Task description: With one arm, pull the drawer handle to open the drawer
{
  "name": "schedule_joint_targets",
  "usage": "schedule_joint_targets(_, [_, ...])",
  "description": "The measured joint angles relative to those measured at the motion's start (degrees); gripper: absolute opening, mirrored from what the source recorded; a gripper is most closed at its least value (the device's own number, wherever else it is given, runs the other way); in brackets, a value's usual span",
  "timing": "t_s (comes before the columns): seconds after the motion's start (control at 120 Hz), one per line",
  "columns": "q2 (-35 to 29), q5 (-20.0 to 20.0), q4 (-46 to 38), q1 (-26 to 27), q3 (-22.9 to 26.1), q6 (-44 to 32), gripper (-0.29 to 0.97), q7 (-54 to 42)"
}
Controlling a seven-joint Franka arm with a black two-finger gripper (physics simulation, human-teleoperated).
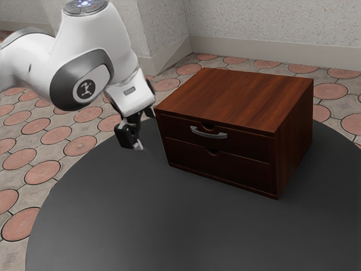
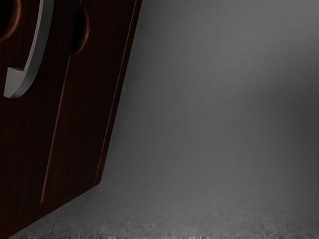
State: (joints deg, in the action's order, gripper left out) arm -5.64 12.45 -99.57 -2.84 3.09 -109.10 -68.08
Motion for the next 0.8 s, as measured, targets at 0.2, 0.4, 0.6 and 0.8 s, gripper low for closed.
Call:
schedule_joint_targets(0.2, [0.67,0.67,-2.89,0.32,-0.59,-6.07,0.68,-5.08])
schedule_joint_targets(0.4, [1.54,0.21,-2.51,1.22,-0.47,-11.12,0.68,-8.65])
schedule_joint_targets(0.6, [1.74,-0.62,-1.71,4.26,-0.23,-13.19,0.68,-10.94])
schedule_joint_targets(0.8, [2.4,-1.65,-1.99,9.91,-0.26,-12.83,0.68,-12.28])
